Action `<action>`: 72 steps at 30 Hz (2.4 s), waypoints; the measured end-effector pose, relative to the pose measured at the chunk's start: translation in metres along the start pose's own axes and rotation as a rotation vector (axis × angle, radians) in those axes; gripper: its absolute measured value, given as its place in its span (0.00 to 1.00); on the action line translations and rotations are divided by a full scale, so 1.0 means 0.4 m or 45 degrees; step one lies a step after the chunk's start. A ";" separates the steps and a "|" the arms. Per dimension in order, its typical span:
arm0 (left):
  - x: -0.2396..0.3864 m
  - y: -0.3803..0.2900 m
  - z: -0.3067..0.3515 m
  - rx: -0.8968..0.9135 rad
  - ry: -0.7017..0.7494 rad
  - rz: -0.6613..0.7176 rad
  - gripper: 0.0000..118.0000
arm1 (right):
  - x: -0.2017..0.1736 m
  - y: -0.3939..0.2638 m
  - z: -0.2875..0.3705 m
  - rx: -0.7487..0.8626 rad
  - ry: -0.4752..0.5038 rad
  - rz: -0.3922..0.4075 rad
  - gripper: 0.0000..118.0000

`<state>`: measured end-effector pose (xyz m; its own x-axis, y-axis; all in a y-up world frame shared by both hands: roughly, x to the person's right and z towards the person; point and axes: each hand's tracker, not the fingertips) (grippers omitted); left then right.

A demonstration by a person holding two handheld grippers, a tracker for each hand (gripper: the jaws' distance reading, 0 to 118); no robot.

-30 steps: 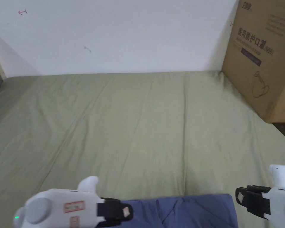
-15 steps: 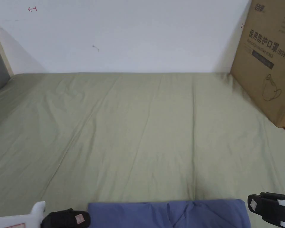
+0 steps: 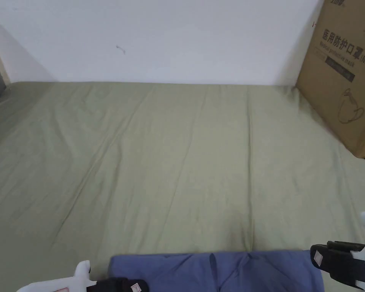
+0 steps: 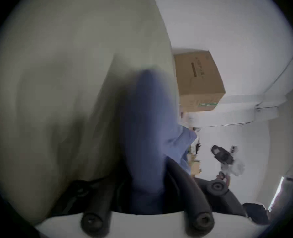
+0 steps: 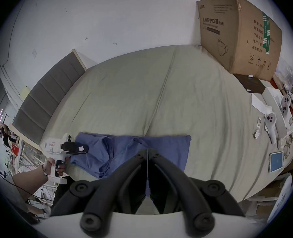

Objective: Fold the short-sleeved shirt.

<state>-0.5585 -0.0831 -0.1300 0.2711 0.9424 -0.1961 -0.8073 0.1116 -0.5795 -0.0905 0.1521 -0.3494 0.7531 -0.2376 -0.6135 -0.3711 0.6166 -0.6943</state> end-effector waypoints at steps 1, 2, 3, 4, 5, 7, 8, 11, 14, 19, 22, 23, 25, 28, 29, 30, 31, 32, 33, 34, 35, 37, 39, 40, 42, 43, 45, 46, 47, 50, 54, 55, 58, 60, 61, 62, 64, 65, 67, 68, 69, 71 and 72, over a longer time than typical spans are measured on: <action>0.028 -0.007 -0.001 0.011 0.010 -0.002 0.07 | -0.003 0.000 -0.004 0.004 0.001 0.003 0.01; 0.052 -0.011 -0.016 0.004 0.144 -0.064 0.07 | -0.004 0.001 -0.008 0.002 0.006 0.004 0.01; 0.067 -0.016 -0.019 0.017 0.161 -0.072 0.07 | -0.004 0.003 -0.011 -0.001 0.014 0.001 0.01; 0.077 -0.017 -0.008 0.035 0.183 -0.077 0.07 | -0.004 0.005 -0.014 -0.003 0.023 -0.002 0.01; 0.100 -0.023 0.002 0.059 0.208 -0.097 0.07 | -0.004 0.006 -0.014 -0.002 0.031 -0.003 0.01; 0.163 -0.029 0.030 0.064 0.268 -0.188 0.07 | -0.003 0.008 -0.014 0.002 0.041 0.001 0.01; 0.198 -0.032 0.055 0.081 0.331 -0.248 0.07 | 0.000 0.009 -0.015 0.004 0.046 0.002 0.01; 0.318 -0.042 0.095 0.128 0.731 -0.403 0.07 | 0.014 0.007 -0.020 0.009 0.059 -0.010 0.01; 0.422 -0.079 0.089 0.134 1.228 -0.504 0.08 | 0.028 0.003 -0.026 0.003 0.070 -0.057 0.01; 0.520 -0.122 -0.003 0.069 1.057 -0.665 0.08 | 0.050 -0.007 -0.016 0.028 0.112 -0.107 0.01; 0.542 -0.130 -0.108 -0.021 0.860 -0.584 0.08 | 0.064 -0.014 0.001 0.029 0.121 -0.116 0.01; 0.542 -0.131 -0.159 -0.062 0.818 -0.538 0.08 | 0.071 -0.018 0.012 0.033 0.122 -0.121 0.01; 0.540 -0.132 -0.241 -0.128 0.712 -0.528 0.08 | 0.086 -0.024 0.032 0.044 0.119 -0.129 0.01; 0.544 -0.138 -0.352 -0.216 0.599 -0.484 0.09 | 0.116 -0.032 0.059 0.063 0.085 -0.146 0.01; 0.543 -0.140 -0.386 -0.246 0.552 -0.444 0.12 | 0.130 -0.035 0.068 0.066 0.070 -0.166 0.01; 0.543 -0.143 -0.408 -0.254 0.532 -0.419 0.24 | 0.140 -0.037 0.074 0.067 0.062 -0.183 0.01; 0.541 -0.146 -0.437 -0.275 0.511 -0.412 0.38 | 0.152 -0.039 0.078 0.068 0.056 -0.208 0.01; 0.540 -0.152 -0.461 -0.302 0.506 -0.412 0.55 | 0.163 -0.041 0.081 0.067 0.051 -0.229 0.01; 0.537 -0.158 -0.481 -0.343 0.507 -0.409 0.77 | 0.172 -0.041 0.082 0.067 0.047 -0.245 0.01; 0.533 -0.161 -0.492 -0.373 0.486 -0.412 0.90 | 0.178 -0.042 0.083 0.069 0.046 -0.255 0.01; 0.534 -0.162 -0.498 -0.386 0.466 -0.408 0.97 | 0.184 -0.041 0.085 0.070 0.046 -0.262 0.01; 0.546 -0.160 -0.476 -0.364 0.413 -0.387 0.99 | 0.189 -0.040 0.088 0.077 0.046 -0.271 0.01; 0.562 -0.150 -0.442 -0.320 0.387 -0.407 0.98 | 0.188 -0.038 0.090 0.087 0.044 -0.259 0.01; 0.578 -0.150 -0.420 -0.281 0.436 -0.460 0.98 | 0.188 -0.036 0.091 0.090 0.038 -0.249 0.01; 0.612 -0.154 -0.388 -0.229 0.645 -0.688 0.89 | 0.184 -0.034 0.095 0.113 0.025 -0.235 0.01; 0.621 -0.155 -0.381 -0.222 0.691 -0.766 0.70 | 0.182 -0.033 0.099 0.132 0.003 -0.234 0.01; 0.627 -0.161 -0.393 -0.233 0.728 -0.816 0.00 | 0.184 -0.028 0.103 0.139 -0.008 -0.231 0.01; 0.624 -0.156 -0.401 -0.229 0.710 -0.796 0.00 | 0.188 -0.026 0.106 0.141 0.002 -0.230 0.01; 0.612 -0.151 -0.416 -0.266 0.644 -0.743 0.00 | 0.191 -0.026 0.109 0.142 0.009 -0.231 0.01; 0.588 -0.169 -0.490 -0.348 0.593 -0.651 0.00 | 0.201 -0.028 0.118 0.142 -0.004 -0.226 0.01; 0.525 -0.219 -0.605 -0.541 0.719 -0.612 0.00 | 0.220 -0.033 0.127 0.144 -0.017 -0.244 0.01; 0.503 -0.229 -0.627 -0.578 0.773 -0.604 0.00 | 0.224 -0.035 0.128 0.143 -0.020 -0.249 0.01; 0.479 -0.239 -0.651 -0.552 0.668 -0.509 0.00 | 0.223 -0.042 0.130 0.144 -0.086 -0.208 0.01; 0.484 -0.241 -0.659 -0.574 0.590 -0.399 0.00 | 0.222 -0.046 0.133 0.144 -0.081 -0.211 0.01; 0.493 -0.250 -0.660 -0.576 0.579 -0.431 0.00 | 0.224 -0.049 0.134 0.143 -0.064 -0.227 0.01; 0.504 -0.261 -0.659 -0.592 0.549 -0.466 0.00 | 0.224 -0.051 0.134 0.143 -0.047 -0.244 0.01; 0.535 -0.276 -0.654 -0.599 0.489 -0.522 0.00 | 0.221 -0.053 0.136 0.145 -0.043 -0.248 0.01; 0.554 -0.279 -0.633 -0.565 0.425 -0.517 0.00 | 0.216 -0.053 0.139 0.147 -0.046 -0.245 0.01; 0.597 -0.276 -0.573 -0.430 0.314 -0.536 0.00 | 0.209 -0.050 0.150 0.158 -0.043 -0.240 0.01; 0.629 -0.265 -0.540 -0.353 0.282 -0.573 0.00 | 0.205 -0.048 0.159 0.173 -0.030 -0.241 0.01; 0.652 -0.256 -0.499 -0.276 0.285 -0.623 0.00 | 0.201 -0.044 0.167 0.189 -0.014 -0.243 0.01; 0.694 -0.237 -0.390 -0.101 0.307 -0.724 0.00 | 0.190 -0.033 0.181 0.216 0.019 -0.237 0.01; 0.711 -0.222 -0.343 -0.023 0.330 -0.758 0.00 | 0.183 -0.026 0.184 0.223 0.029 -0.234 0.01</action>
<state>-0.3379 0.1316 -0.2427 0.7891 0.6139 -0.0206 -0.4714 0.5839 -0.6610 0.0086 0.1833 -0.3594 0.7861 -0.3732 -0.4926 -0.1277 0.6818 -0.7203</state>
